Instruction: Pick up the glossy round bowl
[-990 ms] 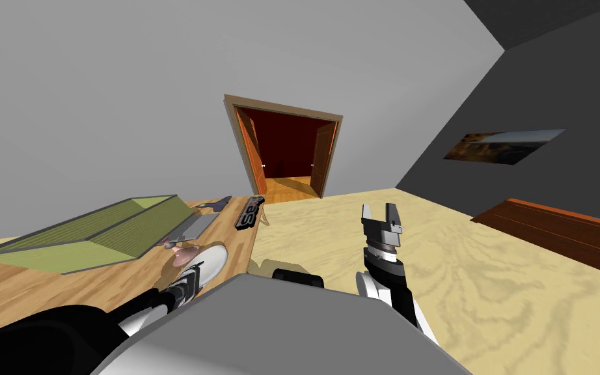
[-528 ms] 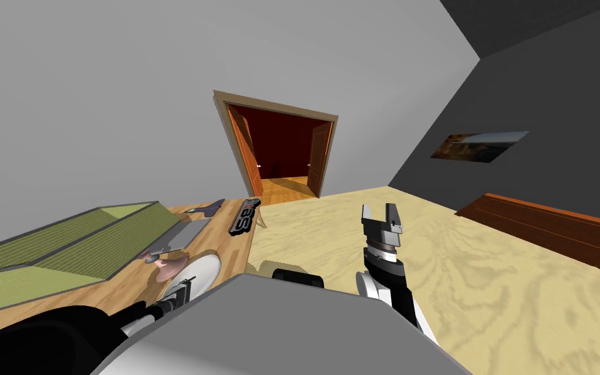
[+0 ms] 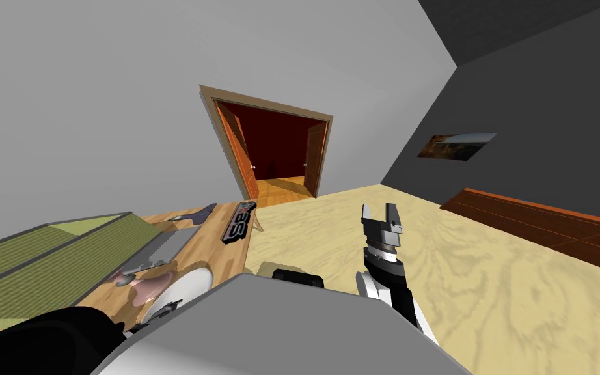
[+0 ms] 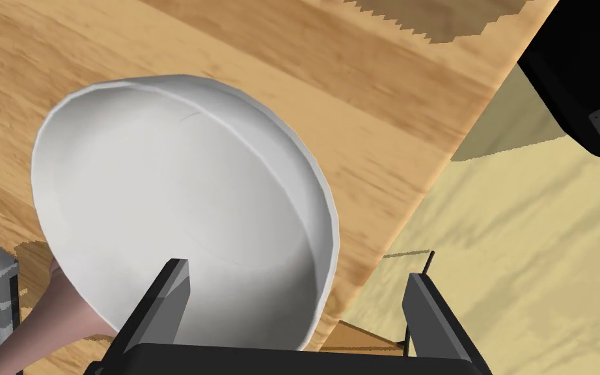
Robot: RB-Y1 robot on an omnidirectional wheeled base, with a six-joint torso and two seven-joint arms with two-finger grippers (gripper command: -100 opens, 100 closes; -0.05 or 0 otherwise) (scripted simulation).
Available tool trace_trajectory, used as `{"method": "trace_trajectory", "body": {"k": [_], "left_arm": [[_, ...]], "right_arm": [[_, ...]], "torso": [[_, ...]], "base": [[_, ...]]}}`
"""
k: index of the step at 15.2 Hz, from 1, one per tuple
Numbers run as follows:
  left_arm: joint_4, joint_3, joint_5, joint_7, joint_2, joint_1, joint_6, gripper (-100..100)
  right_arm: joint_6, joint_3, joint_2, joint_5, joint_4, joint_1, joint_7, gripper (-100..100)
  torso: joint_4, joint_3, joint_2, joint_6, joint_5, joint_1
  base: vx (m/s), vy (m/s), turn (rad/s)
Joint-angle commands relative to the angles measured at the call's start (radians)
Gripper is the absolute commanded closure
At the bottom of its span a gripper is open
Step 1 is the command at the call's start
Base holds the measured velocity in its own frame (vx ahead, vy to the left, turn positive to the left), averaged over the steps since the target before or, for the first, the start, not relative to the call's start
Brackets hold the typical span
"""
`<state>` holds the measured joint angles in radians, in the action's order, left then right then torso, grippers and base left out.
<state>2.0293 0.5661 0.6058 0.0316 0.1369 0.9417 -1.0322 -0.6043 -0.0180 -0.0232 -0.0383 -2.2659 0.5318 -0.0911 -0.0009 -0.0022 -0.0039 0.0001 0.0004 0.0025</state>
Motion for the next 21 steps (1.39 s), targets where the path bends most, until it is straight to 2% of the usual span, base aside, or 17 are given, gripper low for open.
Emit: {"method": "trace_trajectory", "body": {"k": [1,4,5,7,11,12,13,16,17,18,19,21], "left_arm": [[-0.010,0.012,0.014,0.000,-0.001,0.006,-0.044,-100],[-0.022,0.034,0.036,0.003,-0.010,0.023,-0.111,-100],[-0.022,0.034,0.036,0.003,-0.010,0.023,-0.111,-100],[-0.031,0.051,0.053,0.005,-0.017,0.035,-0.163,-100],[-0.038,0.065,0.067,0.007,-0.024,0.046,-0.206,-100],[-0.038,0.060,0.061,0.007,-0.021,0.040,-0.189,-100],[-0.074,0.049,0.048,0.004,-0.021,0.021,-0.169,-100],[-0.119,0.034,0.031,0.001,-0.020,-0.002,-0.139,-100],[-0.128,0.031,0.028,0.000,-0.020,-0.007,-0.133,-100],[-0.114,0.036,0.035,0.000,-0.020,0.002,-0.143,-100],[-0.118,0.035,0.034,-0.001,-0.020,0.001,-0.139,100],[-0.118,0.036,0.035,-0.001,-0.020,0.001,-0.139,100]], "right_arm": [[0.000,0.000,0.000,0.000,0.000,0.000,0.000,0],[0.000,0.000,0.000,0.000,0.000,0.000,0.000,0],[0.000,0.000,0.000,0.000,0.000,0.000,0.000,0],[0.000,0.000,0.000,0.000,0.000,0.000,0.000,0],[0.000,0.000,0.000,0.000,0.000,0.000,0.000,0],[0.000,0.000,0.000,0.000,0.000,0.000,0.000,0],[0.000,0.000,0.000,0.000,0.000,0.000,0.000,0],[0.000,0.000,0.000,0.000,0.000,0.000,0.000,0],[0.000,0.000,0.000,0.000,0.000,0.000,0.000,0],[0.000,0.000,0.000,0.000,0.000,0.000,0.000,0],[0.000,0.000,0.000,0.000,0.000,0.000,0.000,0],[0.000,0.000,0.000,0.000,0.000,0.000,0.000,0]], "torso": [[0.000,0.000,0.000,0.000,0.000,0.000],[0.000,0.000,0.001,0.000,0.000,0.000],[0.000,0.000,0.001,0.000,0.000,0.000],[0.000,0.000,0.001,0.000,0.000,0.000],[0.000,0.001,0.001,0.000,0.000,-0.001],[0.000,0.001,0.002,0.000,0.000,-0.001],[0.000,0.001,0.002,0.000,0.000,-0.002],[0.001,0.002,0.004,0.000,0.000,-0.003],[0.001,0.003,0.005,0.000,-0.001,-0.003],[0.001,0.003,0.005,0.000,-0.001,-0.004],[0.001,0.003,0.005,0.000,-0.001,-0.004],[0.001,0.003,0.004,0.000,-0.001,-0.004]], "base": [[0.053,0.051,-0.097],[0.048,0.046,-0.102],[0.046,0.041,-0.060],[0.045,0.049,-0.100],[0.036,0.041,-0.074],[0.017,0.024,-0.024],[0.000,0.013,-0.007],[-0.015,0.007,-0.010],[-0.017,0.004,-0.005],[-0.009,0.002,-0.002],[0.000,0.000,0.000],[0.000,0.000,0.000]]}}
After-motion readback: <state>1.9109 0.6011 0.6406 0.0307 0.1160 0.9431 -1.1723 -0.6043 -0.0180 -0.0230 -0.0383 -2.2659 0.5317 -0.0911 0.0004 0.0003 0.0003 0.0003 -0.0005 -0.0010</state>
